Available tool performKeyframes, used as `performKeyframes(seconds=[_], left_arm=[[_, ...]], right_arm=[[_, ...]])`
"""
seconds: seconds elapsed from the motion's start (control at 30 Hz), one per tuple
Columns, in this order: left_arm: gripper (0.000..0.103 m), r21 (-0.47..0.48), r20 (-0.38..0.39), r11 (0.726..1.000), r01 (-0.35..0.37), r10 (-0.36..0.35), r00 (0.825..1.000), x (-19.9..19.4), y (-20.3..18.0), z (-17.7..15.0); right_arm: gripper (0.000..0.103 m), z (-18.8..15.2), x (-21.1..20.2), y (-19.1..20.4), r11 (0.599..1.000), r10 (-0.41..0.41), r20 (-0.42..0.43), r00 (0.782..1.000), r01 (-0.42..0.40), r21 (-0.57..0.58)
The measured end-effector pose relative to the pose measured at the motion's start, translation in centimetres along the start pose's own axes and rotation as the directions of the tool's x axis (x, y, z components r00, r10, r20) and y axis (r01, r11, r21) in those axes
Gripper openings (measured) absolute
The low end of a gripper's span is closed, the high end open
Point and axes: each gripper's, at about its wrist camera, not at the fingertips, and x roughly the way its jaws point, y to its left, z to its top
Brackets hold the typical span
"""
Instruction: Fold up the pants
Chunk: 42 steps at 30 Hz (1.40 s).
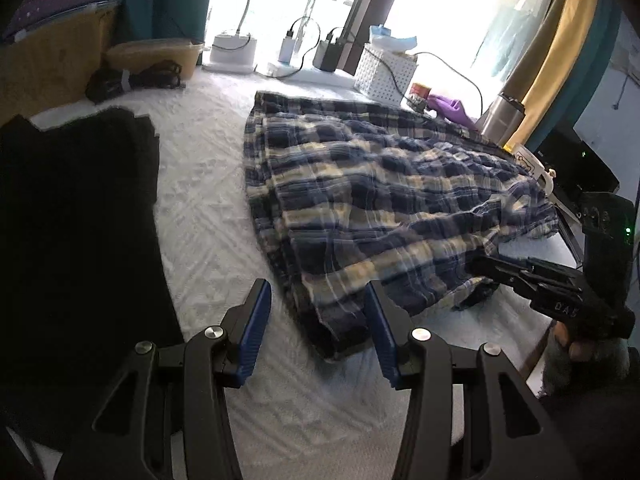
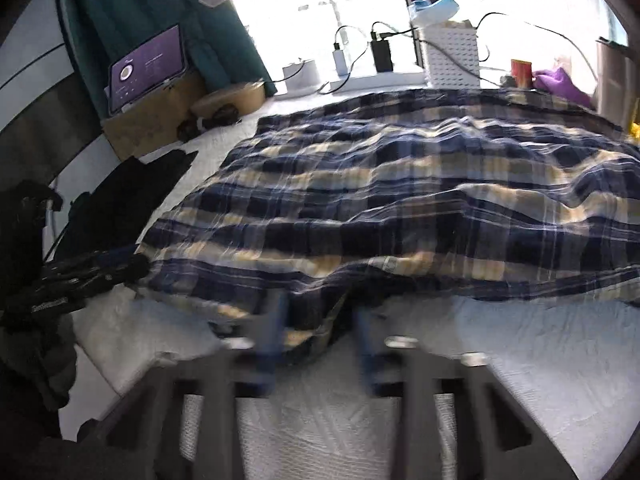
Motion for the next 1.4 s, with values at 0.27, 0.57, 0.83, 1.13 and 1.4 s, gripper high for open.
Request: performKeyframes(seconds=[0.27,0.57,0.83,1.13,1.4], left_arm=[[0.004,0.058,0.045,0.998,-0.024,0.021,0.999,-1.9,-1.4,0.9],[0.003,0.047,-0.049,0.995,-0.083,0.086,0.995,-1.9,-0.9,-0.8],[0.007,-0.005,-0.096,0.996,-0.083,0.083,0.992,-2.1,0.5,-0.7],[0.021,-0.005,-0.041,0.993,-0.114,0.114,0.993,-4.1,1.6,2.0],[0.054,0.029,-0.017,0.995,-0.095,0.095,0.995,0.3,1.2,6.0]], right_arm=[[0.006,0.0,-2.2,0.9,0.998,0.046,0.030,0.998,-0.045,-0.039],[0.006,-2.0,-1.6,0.8,0.997,0.063,-0.047,0.997,-0.065,-0.043],[0.007,-3.4,-4.0,-0.7,0.996,0.041,-0.065,0.997,-0.045,-0.075],[0.007,-2.6,-7.3,-5.0,0.993,-0.102,0.021,0.995,0.103,-0.053],[0.094,-0.1,-7.1,-7.3,0.981,-0.185,0.120,0.975,0.191,-0.043]])
